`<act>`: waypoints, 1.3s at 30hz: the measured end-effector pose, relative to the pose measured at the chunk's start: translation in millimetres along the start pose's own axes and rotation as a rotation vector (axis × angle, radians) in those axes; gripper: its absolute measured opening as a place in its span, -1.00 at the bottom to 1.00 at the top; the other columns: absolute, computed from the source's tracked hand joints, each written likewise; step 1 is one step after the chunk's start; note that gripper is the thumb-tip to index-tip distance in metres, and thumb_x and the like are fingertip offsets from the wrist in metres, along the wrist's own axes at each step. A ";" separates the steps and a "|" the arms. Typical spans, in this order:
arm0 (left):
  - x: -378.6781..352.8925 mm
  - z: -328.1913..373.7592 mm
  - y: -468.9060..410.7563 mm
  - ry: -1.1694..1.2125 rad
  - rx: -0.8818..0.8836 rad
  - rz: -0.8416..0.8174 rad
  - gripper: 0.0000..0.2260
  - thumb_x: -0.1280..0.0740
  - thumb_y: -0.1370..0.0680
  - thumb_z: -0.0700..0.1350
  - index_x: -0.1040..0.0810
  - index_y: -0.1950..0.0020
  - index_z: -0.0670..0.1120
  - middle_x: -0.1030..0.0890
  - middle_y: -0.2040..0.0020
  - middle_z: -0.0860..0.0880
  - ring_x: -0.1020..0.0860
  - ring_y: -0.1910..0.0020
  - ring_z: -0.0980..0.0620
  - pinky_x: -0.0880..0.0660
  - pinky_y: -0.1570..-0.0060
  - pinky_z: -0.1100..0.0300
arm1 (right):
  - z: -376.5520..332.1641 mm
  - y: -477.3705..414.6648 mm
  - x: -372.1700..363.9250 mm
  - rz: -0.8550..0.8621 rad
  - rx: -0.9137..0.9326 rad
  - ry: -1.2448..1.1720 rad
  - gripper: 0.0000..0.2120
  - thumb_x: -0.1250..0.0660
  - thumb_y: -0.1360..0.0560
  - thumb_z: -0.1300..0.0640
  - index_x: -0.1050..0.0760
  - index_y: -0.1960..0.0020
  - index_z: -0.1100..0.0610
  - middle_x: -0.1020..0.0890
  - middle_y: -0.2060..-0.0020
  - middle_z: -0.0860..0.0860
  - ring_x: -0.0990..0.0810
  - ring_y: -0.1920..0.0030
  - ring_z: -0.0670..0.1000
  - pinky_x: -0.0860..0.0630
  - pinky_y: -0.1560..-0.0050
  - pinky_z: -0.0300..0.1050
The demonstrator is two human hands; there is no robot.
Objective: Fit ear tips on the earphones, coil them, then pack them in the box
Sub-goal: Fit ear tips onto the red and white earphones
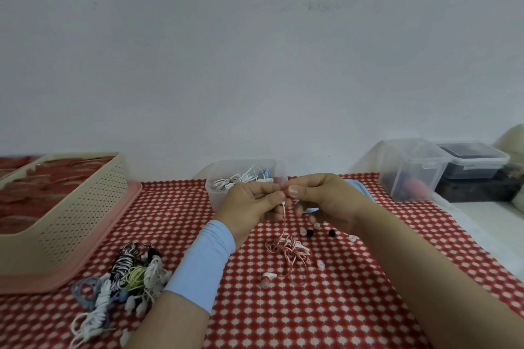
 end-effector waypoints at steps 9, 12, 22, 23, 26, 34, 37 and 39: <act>-6.1 5.1 2.5 0.092 0.025 -0.078 -0.82 -0.30 -0.56 -0.33 -0.61 -0.12 -0.29 -0.65 0.25 -0.09 -0.56 0.34 0.10 -0.54 0.32 0.29 | 2.3 0.3 3.5 -0.050 0.067 -0.079 -0.90 -0.47 -0.40 0.11 -0.73 0.11 0.05 -0.66 0.29 0.04 -0.54 0.32 -0.07 -0.41 0.36 -0.21; -3.7 4.1 0.9 0.023 0.013 0.014 -0.84 -0.35 -0.54 -0.32 -0.63 -0.09 -0.29 -0.66 0.26 -0.10 -0.58 0.32 0.05 -0.56 0.30 0.25 | 1.3 -0.6 2.9 0.107 0.145 0.043 -0.94 -0.54 -0.41 0.17 -0.74 0.12 0.08 -0.70 0.26 0.13 -0.56 0.35 -0.02 -0.41 0.36 -0.14; -0.2 3.9 -1.5 -0.091 0.031 0.122 -0.89 -0.41 -0.53 -0.25 -0.67 -0.01 -0.25 -0.67 0.24 -0.17 -0.60 0.33 0.01 -0.58 0.31 0.18 | -10.7 0.9 3.2 0.162 0.228 0.393 -0.90 -0.51 -0.50 0.17 -0.75 0.03 0.00 -0.76 0.16 -0.01 -0.67 0.12 0.28 -0.60 0.32 -0.04; -0.8 4.1 -0.7 -0.092 0.029 0.117 -0.89 -0.41 -0.53 -0.25 -0.67 -0.01 -0.25 -0.67 0.25 -0.16 -0.60 0.34 0.01 -0.57 0.31 0.19 | -11.1 1.1 2.8 0.166 0.229 0.392 -0.90 -0.50 -0.50 0.17 -0.75 0.02 0.02 -0.76 0.16 -0.01 -0.67 0.12 0.28 -0.60 0.33 -0.06; -2.0 6.0 1.0 -0.095 0.004 0.130 -0.91 -0.42 -0.50 -0.30 -0.67 0.02 -0.23 -0.66 0.30 -0.16 -0.61 0.35 0.02 -0.58 0.32 0.24 | -11.0 2.3 1.8 0.162 0.208 0.361 -0.91 -0.49 -0.52 0.20 -0.75 0.02 0.09 -0.76 0.15 0.04 -0.69 0.21 0.14 -0.60 0.39 -0.13; -2.0 10.8 2.6 -0.104 -0.037 0.123 -0.89 -0.42 -0.50 -0.34 -0.67 0.02 -0.20 -0.66 0.33 -0.14 -0.62 0.34 0.01 -0.60 0.30 0.23 | -8.7 4.0 -0.3 0.127 0.081 0.143 -0.93 -0.49 -0.50 0.17 -0.74 0.06 0.13 -0.75 0.16 0.07 -0.66 0.26 -0.06 -0.58 0.35 -0.11; 0.1 8.7 2.4 -0.068 -0.026 0.114 -0.90 -0.40 -0.51 -0.33 -0.67 0.00 -0.24 -0.65 0.33 -0.14 -0.61 0.35 0.02 -0.58 0.32 0.24 | -8.5 4.0 -1.5 0.090 0.079 0.113 -0.92 -0.48 -0.51 0.17 -0.75 0.05 0.14 -0.75 0.11 0.09 -0.61 0.28 0.00 -0.58 0.38 -0.11; 2.4 7.4 2.8 -0.057 -0.021 0.115 -0.90 -0.40 -0.51 -0.32 -0.67 0.00 -0.25 -0.65 0.31 -0.15 -0.60 0.35 0.02 -0.57 0.32 0.24 | -10.4 4.4 -1.9 0.084 0.102 0.137 -0.90 -0.46 -0.52 0.16 -0.74 0.05 0.17 -0.75 0.08 0.11 -0.60 0.28 0.03 -0.59 0.37 -0.09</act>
Point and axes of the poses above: each hand's wrist, its own y-axis away from the middle knuckle, its own x-axis out of the back of the hand, z = x × y, the point moved 1 cm from there along -y, towards the middle knuckle
